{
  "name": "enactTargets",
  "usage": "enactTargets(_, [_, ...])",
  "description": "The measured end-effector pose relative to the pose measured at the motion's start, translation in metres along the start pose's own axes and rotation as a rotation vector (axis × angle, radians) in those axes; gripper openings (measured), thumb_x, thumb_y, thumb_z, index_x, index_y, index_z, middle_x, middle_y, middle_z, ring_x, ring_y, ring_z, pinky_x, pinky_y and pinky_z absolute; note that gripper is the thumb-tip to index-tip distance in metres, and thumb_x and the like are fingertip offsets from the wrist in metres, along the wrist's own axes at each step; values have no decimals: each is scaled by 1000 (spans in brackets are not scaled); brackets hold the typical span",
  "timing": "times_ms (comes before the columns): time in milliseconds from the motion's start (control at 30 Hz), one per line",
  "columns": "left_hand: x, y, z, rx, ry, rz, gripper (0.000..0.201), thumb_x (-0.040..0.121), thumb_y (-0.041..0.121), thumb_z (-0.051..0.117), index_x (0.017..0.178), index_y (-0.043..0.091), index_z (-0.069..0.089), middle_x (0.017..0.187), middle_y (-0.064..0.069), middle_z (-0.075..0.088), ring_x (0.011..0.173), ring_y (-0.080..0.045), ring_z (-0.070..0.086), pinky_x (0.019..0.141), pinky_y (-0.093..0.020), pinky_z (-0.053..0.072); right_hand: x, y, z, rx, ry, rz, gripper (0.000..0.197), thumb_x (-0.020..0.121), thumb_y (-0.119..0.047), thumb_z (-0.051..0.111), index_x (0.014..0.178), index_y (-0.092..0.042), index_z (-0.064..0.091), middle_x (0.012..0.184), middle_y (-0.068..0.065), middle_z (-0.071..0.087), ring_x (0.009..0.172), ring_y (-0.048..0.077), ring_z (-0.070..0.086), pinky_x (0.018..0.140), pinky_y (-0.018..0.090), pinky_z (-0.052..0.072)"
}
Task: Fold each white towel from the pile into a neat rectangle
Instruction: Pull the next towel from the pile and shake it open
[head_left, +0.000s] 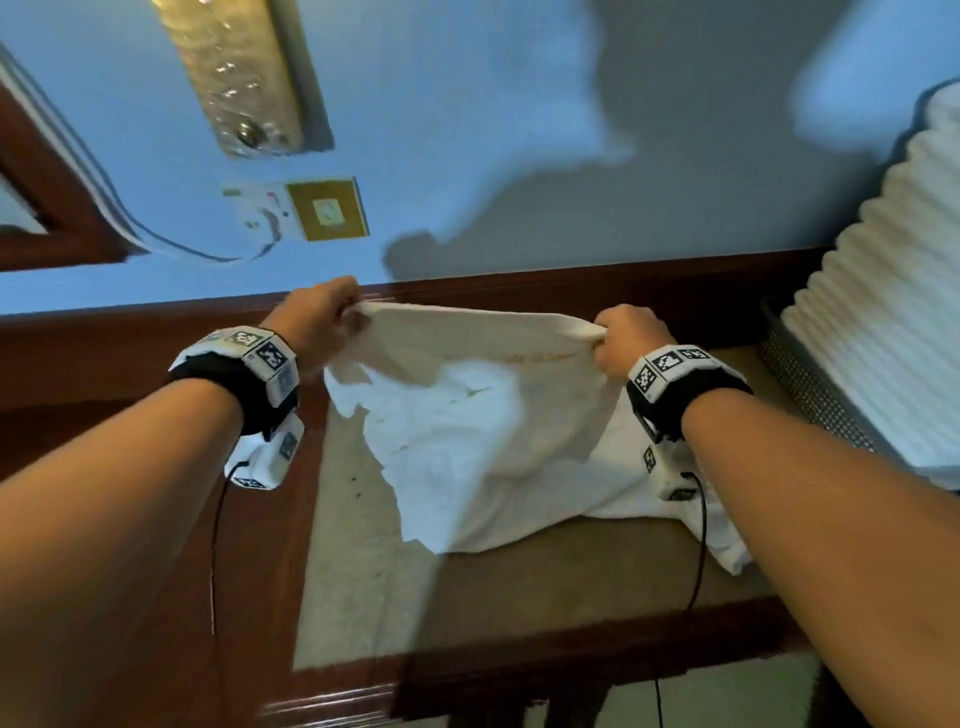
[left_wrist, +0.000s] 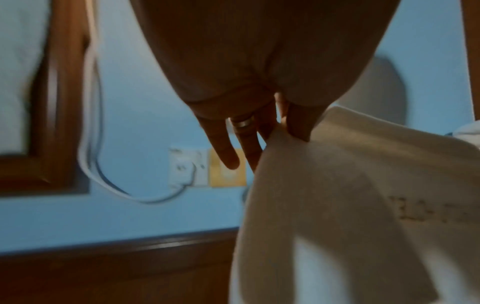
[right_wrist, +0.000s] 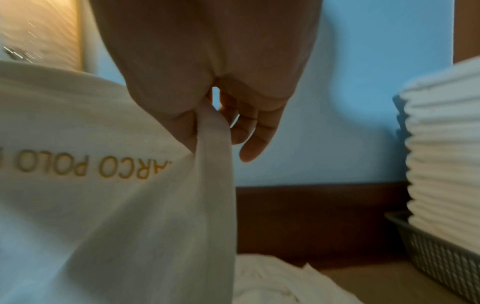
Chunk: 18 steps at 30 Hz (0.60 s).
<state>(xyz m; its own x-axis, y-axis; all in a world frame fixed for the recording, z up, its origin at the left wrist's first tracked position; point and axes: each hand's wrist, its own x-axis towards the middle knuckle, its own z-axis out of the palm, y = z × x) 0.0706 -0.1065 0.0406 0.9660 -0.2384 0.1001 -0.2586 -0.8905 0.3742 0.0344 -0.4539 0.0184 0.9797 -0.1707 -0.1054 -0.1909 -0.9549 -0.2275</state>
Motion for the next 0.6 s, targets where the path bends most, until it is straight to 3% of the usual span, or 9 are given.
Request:
enactTargets(67, [-33, -16, -46, 0, 56, 22, 8, 100, 18, 56, 95, 12, 54, 86, -10, 54, 80, -30, 50, 69, -35, 32, -30, -32, -26, -15, 77, -69, 16, 85, -10, 61, 96, -16, 71, 98, 11, 67, 96, 34, 64, 75, 35, 50])
enactTargets(167, [-82, -41, -111, 21, 131, 37, 6, 99, 16, 56, 98, 10, 57, 89, -11, 58, 82, -30, 53, 70, -35, 34, -68, -78, -58, 3, 171, -147, 16, 84, -8, 61, 93, -14, 72, 96, 14, 68, 94, 34, 64, 73, 31, 45])
enactTargets(300, [-137, -79, -180, 23, 250, -21, 8, 99, 12, 56, 104, 6, 60, 87, -12, 59, 81, -32, 56, 70, -34, 35, -109, -126, -87, 76, 282, -154, 16, 82, -8, 60, 92, -9, 72, 96, 17, 66, 95, 37, 61, 75, 32, 46])
enactTargets(433, [-177, -109, -222, 47, 348, -136, 6, 101, 18, 54, 97, 15, 57, 88, -12, 59, 83, -32, 54, 73, -35, 35, -135, -181, -101, 294, 343, -237, 8, 77, -7, 59, 77, 0, 62, 77, 21, 61, 80, 38, 57, 64, 33, 40])
enactTargets(500, [-189, -119, -230, 87, 343, -207, 7, 98, 19, 58, 95, 14, 61, 92, -13, 64, 88, -33, 58, 77, -36, 40, -145, -212, -104, 373, 339, -354, 12, 79, -5, 57, 67, -5, 56, 69, 13, 57, 77, 34, 55, 61, 34, 33])
enactTargets(567, [-196, -120, -227, 103, 292, -239, 6, 91, 15, 63, 95, 18, 62, 92, -9, 68, 90, -32, 62, 77, -33, 42, -158, -239, -105, 387, 270, -486, 18, 86, -3, 54, 75, -13, 64, 82, 4, 64, 92, 27, 58, 70, 25, 35])
enactTargets(600, [-196, -115, -221, 89, 260, -229, 12, 88, 14, 66, 97, 20, 62, 92, -6, 68, 89, -29, 63, 76, -30, 41, -162, -252, -104, 357, 235, -543, 18, 89, -4, 53, 92, -8, 70, 102, 8, 69, 106, 29, 59, 81, 24, 39])
